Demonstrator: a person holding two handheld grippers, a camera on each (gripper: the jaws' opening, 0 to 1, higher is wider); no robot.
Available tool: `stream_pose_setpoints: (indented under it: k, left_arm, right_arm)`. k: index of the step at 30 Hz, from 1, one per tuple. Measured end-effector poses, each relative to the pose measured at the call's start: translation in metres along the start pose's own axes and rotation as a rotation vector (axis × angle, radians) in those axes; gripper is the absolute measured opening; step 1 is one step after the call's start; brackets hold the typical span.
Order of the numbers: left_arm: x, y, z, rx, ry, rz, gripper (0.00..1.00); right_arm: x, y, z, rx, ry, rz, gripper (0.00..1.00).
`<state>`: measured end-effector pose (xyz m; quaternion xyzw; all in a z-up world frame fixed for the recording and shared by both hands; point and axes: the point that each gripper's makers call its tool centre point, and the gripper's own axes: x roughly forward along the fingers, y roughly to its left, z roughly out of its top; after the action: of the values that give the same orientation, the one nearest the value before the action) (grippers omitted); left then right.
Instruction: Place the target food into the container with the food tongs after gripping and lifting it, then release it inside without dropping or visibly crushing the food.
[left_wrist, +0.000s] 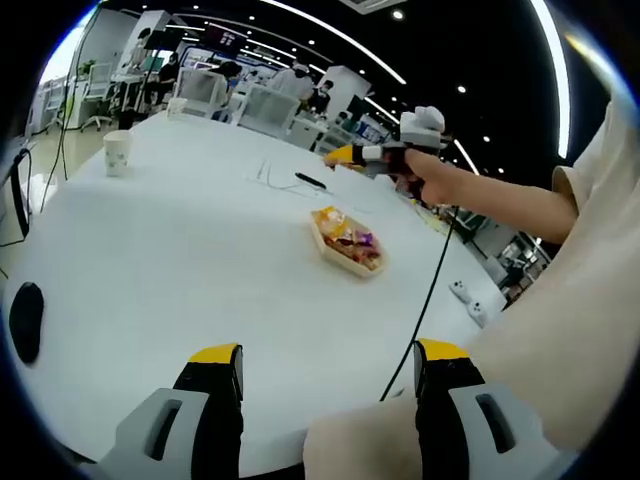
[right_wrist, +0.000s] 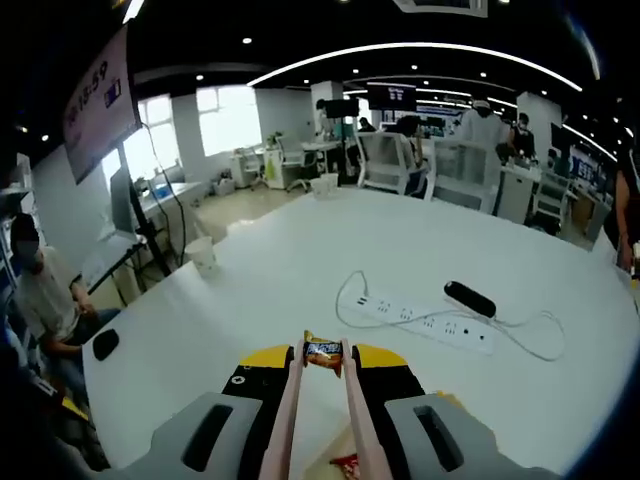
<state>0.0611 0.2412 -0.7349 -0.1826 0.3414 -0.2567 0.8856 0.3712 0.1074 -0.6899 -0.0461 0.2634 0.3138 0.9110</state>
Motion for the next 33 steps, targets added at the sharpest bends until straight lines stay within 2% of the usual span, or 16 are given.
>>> stream_pose_setpoints:
  k: [9, 22, 25, 29, 33]
  left_arm:
    - [0.003, -0.008, -0.002, 0.02, 0.008, -0.021, 0.69]
    - [0.001, -0.01, -0.009, 0.01, 0.002, -0.021, 0.69]
    - [0.001, -0.011, -0.01, 0.01, 0.002, -0.022, 0.68]
    - [0.002, -0.013, -0.01, 0.015, 0.005, -0.026, 0.68]
    - [0.004, -0.017, -0.012, 0.02, 0.011, -0.035, 0.68]
  right_arm:
    - [-0.023, -0.012, 0.006, 0.049, -0.046, -0.025, 0.22]
    - [-0.047, -0.025, 0.005, 0.081, -0.076, -0.058, 0.22]
    - [-0.054, -0.025, 0.007, 0.107, -0.091, -0.058, 0.22]
    - [-0.064, -0.018, 0.011, 0.095, -0.106, -0.057, 0.22]
    - [-0.069, -0.023, 0.011, 0.093, -0.114, -0.066, 0.23]
